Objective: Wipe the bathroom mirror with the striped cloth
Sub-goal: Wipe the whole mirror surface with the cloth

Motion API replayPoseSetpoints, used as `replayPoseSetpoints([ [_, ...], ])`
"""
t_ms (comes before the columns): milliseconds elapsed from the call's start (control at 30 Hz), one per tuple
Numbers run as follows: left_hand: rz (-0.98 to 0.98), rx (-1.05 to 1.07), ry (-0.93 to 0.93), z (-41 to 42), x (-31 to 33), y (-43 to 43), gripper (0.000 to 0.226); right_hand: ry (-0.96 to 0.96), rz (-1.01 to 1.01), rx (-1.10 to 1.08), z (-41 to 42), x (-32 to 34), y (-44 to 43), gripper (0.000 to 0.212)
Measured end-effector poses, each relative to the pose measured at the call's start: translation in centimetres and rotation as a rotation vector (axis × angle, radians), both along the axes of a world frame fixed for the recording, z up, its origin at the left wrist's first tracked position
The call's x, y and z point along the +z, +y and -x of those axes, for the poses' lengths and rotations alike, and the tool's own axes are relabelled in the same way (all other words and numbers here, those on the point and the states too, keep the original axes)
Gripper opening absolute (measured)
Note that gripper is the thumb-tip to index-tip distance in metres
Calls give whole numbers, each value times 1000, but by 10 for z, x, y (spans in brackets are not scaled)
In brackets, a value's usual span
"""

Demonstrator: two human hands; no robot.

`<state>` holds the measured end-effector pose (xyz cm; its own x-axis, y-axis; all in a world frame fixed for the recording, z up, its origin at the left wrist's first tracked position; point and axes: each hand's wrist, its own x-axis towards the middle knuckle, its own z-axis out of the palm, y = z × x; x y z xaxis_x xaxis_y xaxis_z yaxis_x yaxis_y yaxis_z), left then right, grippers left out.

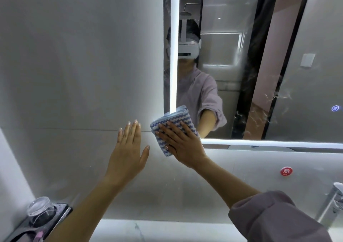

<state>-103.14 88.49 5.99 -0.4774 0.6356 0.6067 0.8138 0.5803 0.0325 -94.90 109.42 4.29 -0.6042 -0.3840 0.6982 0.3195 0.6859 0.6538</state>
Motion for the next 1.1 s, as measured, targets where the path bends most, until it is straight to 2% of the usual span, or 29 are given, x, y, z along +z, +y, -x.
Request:
replayPoseSetpoints([
  [333,7,-1,-53,-3,-9,-30,78,107,103,24,25,77,-20,51],
  [467,-4,-22,-53,-10,-7,-30,76,150,154,57,22,60,-18,52],
  [600,18,-24,-56,-15,-10,-28,78,90,135,72,12,22,-9,55],
  [800,44,-34,-53,-18,-18,-26,79,74,143,-13,6,-19,-5,64],
  [933,38,-38,-64,-20,-20,-26,79,96,166,-14,5,-33,-7,73],
  [1100,29,-37,-56,-15,-16,-25,78,85,208,36,1,-32,-3,73],
])
